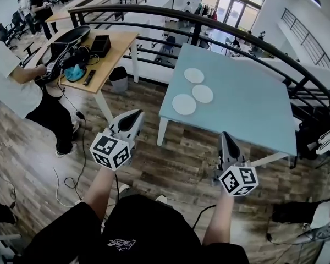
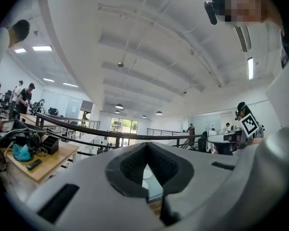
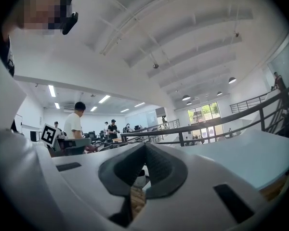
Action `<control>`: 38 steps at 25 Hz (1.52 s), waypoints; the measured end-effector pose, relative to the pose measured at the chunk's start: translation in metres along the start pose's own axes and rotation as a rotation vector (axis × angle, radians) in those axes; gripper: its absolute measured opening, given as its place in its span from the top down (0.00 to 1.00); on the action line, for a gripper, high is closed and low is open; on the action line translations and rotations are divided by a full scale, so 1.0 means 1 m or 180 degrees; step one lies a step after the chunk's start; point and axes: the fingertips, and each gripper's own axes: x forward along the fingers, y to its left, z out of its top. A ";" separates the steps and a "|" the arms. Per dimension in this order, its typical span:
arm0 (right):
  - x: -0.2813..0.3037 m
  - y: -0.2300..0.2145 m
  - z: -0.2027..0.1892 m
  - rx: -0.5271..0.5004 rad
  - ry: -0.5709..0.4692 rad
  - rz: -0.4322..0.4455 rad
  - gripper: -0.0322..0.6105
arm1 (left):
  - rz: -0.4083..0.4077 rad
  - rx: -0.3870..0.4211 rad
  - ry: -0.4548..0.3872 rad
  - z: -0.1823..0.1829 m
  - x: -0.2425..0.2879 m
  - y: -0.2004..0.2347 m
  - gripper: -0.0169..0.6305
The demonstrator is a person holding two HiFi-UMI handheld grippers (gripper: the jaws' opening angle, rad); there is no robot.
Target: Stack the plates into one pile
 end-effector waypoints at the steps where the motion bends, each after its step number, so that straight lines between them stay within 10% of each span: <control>1: -0.002 -0.003 -0.001 0.0009 0.0010 0.0036 0.94 | 0.0028 0.0003 0.0008 -0.001 -0.001 -0.004 0.96; 20: 0.025 -0.029 -0.010 0.0137 0.0038 0.0262 0.94 | 0.0237 0.0110 0.0185 -0.014 0.026 -0.003 0.96; 38: 0.218 -0.131 -0.034 0.0141 0.0372 -0.0145 0.94 | -0.0345 -0.0148 0.0417 -0.045 0.247 0.100 0.96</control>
